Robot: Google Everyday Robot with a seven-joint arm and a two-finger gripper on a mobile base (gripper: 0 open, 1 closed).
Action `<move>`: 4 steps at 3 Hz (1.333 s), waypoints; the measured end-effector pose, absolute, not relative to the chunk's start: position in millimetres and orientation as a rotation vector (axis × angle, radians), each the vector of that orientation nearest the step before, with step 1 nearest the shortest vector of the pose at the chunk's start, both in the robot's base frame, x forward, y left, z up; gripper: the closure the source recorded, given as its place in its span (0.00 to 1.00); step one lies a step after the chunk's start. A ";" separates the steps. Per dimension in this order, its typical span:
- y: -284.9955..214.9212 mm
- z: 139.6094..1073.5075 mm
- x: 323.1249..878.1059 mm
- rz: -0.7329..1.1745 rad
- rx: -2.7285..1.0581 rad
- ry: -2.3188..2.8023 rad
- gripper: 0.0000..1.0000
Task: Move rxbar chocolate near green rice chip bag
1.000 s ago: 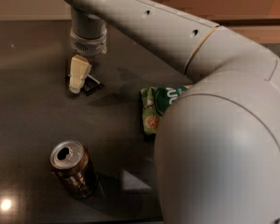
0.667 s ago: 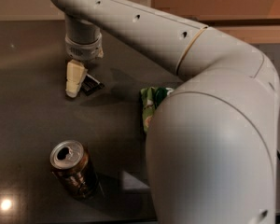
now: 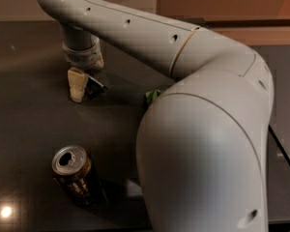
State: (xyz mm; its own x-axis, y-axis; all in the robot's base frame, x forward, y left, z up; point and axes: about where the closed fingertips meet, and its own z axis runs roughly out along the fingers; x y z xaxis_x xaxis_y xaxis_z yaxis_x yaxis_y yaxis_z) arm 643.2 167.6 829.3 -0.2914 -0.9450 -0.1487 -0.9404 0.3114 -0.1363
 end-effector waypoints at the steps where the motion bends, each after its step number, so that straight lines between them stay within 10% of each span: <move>1: 162.5 828.3 645.0 -0.059 -1.723 2.391 0.41; 4: 148.5 845.3 637.1 -0.042 -1.683 2.380 1.00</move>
Offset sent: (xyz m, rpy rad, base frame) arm 0.0002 -0.0144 0.0047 -0.0138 0.0057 -0.0355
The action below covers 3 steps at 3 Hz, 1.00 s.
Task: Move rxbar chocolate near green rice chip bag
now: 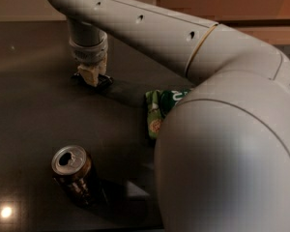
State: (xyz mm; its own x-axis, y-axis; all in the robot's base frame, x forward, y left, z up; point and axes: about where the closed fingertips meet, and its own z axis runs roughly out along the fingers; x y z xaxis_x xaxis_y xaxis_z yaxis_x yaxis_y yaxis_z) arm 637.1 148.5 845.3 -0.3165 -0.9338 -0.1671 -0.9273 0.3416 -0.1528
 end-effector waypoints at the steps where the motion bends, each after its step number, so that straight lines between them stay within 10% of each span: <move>1: 135.1 861.5 624.8 -0.027 -1.661 2.360 1.00; 3: 87.8 882.7 581.9 0.022 -1.617 2.382 1.00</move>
Offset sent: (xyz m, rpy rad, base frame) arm -0.0523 -0.0685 0.0454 0.0791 -0.0107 -0.0455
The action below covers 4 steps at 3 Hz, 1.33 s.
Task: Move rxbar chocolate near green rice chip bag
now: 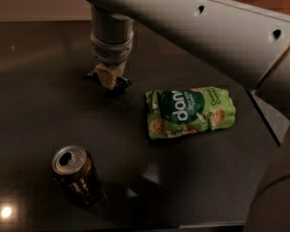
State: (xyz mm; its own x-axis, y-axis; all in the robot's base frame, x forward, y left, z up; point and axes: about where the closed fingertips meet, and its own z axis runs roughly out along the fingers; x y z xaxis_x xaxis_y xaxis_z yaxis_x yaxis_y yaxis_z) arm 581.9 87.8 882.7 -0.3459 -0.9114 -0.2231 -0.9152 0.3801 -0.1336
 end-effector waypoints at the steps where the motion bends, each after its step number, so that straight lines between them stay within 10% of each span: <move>1: 65.4 888.4 562.2 0.029 -1.614 2.408 1.00; 4: 14.4 891.4 563.1 0.007 -1.689 2.525 0.36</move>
Offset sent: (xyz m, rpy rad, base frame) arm -0.0421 -0.0716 0.0170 -0.0713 0.1002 -0.0120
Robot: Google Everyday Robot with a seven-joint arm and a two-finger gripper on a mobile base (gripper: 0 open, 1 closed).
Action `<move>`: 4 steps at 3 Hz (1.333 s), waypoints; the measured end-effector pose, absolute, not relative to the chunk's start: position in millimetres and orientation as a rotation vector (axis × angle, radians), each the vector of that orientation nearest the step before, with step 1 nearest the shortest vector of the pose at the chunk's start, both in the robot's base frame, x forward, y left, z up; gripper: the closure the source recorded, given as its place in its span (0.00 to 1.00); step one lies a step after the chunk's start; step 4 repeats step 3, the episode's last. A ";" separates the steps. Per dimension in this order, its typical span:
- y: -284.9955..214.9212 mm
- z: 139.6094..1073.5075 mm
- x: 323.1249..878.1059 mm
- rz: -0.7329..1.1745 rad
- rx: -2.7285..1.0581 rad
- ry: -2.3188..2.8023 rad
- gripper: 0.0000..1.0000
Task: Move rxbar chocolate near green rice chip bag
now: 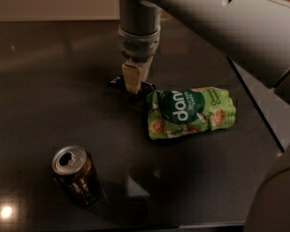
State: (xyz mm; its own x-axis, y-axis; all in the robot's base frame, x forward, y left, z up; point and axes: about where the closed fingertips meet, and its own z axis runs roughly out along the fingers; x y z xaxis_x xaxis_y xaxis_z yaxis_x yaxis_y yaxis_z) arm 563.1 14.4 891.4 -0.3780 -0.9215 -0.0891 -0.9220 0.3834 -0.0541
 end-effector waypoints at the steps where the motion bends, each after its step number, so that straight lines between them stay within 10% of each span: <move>1: 9.7 886.6 575.4 0.079 -1.703 2.545 0.13; 4: 14.3 886.1 580.8 0.086 -1.690 2.527 0.00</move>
Offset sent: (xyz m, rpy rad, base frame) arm 0.0112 -0.0047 -0.0044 0.0214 0.0434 0.0023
